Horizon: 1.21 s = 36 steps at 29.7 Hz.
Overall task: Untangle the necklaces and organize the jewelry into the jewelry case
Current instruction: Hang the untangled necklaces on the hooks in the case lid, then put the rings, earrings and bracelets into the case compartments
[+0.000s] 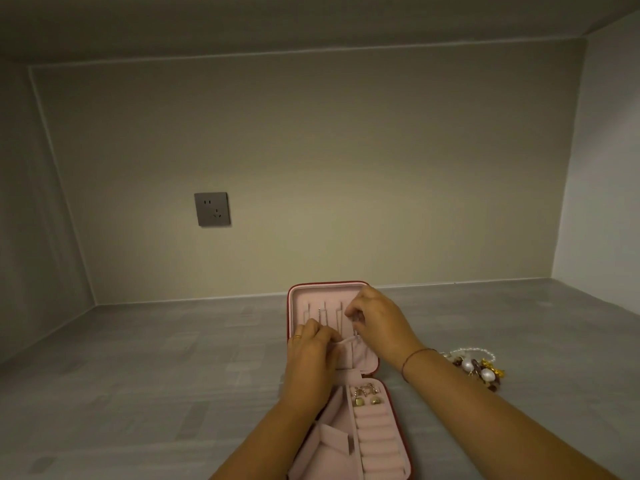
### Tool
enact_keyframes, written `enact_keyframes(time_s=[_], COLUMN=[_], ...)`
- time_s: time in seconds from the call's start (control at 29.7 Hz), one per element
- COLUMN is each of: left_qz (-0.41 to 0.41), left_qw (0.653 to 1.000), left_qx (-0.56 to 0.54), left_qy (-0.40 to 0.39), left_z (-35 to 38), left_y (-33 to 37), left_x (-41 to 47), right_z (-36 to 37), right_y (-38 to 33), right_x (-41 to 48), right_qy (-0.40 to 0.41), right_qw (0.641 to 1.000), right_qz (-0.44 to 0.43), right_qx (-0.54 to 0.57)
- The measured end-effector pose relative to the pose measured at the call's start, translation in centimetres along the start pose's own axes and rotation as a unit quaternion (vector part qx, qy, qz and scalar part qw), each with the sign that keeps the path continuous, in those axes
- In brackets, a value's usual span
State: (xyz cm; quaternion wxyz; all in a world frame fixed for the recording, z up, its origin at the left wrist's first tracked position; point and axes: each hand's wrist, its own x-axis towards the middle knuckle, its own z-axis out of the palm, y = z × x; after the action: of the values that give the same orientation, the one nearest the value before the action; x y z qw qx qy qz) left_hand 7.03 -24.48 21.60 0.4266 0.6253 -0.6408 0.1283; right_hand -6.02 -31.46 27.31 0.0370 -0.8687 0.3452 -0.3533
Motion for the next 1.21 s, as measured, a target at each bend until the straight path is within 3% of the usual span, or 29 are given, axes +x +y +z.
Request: enact_keyframes(time_s=[0.17,0.27,0.37,0.51,0.67,0.77,0.84,0.91,1.01,1.11,1.21], left_qz=[-0.024,-0.021,-0.022,-0.055,-0.145,-0.157,-0.154,-0.136,-0.081,-0.029,-0.048], left_qw=[1.000,1.000,0.999,0.996,0.984,0.981,0.981,0.983,0.986,0.976,0.945], left_qx=[0.019,0.019,0.014,-0.007,-0.065,-0.089,-0.102,-0.120,-0.142,-0.169,-0.235], left_qy=[-0.002,0.003,0.022,0.066,0.075,0.067,0.062,0.043,-0.035,-0.133,-0.222], left_z=[0.1,0.1,-0.1,-0.6,-2.6,-3.1,-3.1,-3.1,-3.0,-2.2,-0.3], left_y=[-0.2,-0.2,-0.1,0.0,0.1,-0.2,0.1,0.9,2.7,5.3,8.1], left_x=[0.1,0.0,-0.1,0.1,-0.6,-0.7,-0.7,-0.6,0.4,1.6,3.3], right_z=[-0.8,-2.2,-3.2,-2.8,-1.5,-1.3,-1.6,-2.8,-5.6,-7.5,-8.8], right_y=[0.8,4.8,9.7,11.4,10.1,9.5,9.6,10.0,10.1,9.9,9.6], right_x=[-2.1,-3.7,-4.6,-4.7,-4.6,-4.2,-4.4,-4.5,-4.4,-4.4,-4.4], right_qy=[0.081,0.147,0.039,-0.156,-0.197,-0.221,-0.187,-0.102,0.001,0.019,0.048], right_qw=[0.993,0.971,0.958,0.942,0.935,0.930,0.946,0.954,0.900,0.867,0.853], right_qz=[0.014,0.148,0.279,0.286,0.244,0.237,0.244,0.276,0.309,0.305,0.283], right_qx=[0.085,0.113,0.054,-0.084,-0.163,-0.171,-0.105,0.065,0.309,0.393,0.436])
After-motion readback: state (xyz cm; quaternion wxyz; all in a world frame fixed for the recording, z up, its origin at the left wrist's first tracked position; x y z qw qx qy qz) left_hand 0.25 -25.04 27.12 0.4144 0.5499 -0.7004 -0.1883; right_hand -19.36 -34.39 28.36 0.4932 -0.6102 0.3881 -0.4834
